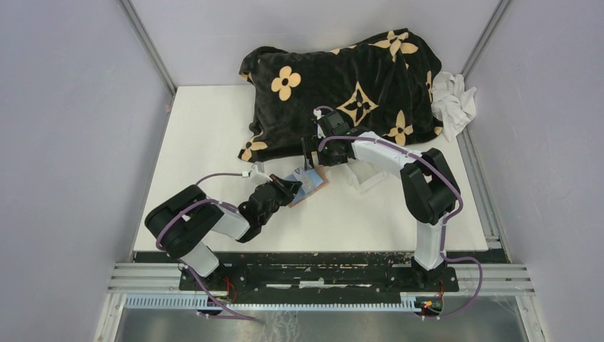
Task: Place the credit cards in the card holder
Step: Insert the credit card into the card holder.
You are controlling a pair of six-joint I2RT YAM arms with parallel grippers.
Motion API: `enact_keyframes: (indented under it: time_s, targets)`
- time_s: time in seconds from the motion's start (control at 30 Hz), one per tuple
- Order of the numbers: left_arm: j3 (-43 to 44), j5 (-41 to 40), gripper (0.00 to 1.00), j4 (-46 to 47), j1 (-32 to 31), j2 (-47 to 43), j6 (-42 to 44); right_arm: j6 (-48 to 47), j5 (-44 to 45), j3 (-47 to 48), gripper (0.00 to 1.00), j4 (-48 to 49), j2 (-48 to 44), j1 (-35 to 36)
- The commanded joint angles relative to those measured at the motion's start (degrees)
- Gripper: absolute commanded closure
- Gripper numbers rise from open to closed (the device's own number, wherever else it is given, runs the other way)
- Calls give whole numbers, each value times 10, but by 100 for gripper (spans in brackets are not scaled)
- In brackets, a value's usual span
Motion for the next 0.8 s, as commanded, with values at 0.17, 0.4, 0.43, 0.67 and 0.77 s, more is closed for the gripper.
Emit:
enact_keyframes:
  time_s: [0.17, 0.4, 0.43, 0.67, 0.77]
  targets:
    - [19, -5, 97, 13, -3, 17, 12, -3, -18, 2, 2, 34, -26, -3]
    - [24, -11, 97, -15, -3, 23, 14, -14, -22, -6, 15, 56, -39, -2]
    - [23, -11, 97, -17, -3, 23, 13, -15, -22, -9, 19, 61, -41, -2]
    - [23, -17, 97, -40, -2, 19, 18, -37, 18, -30, 35, 110, -71, 6]
    - [28, -20, 97, -52, -2, 20, 23, -55, 62, -59, 35, 172, -101, 15]
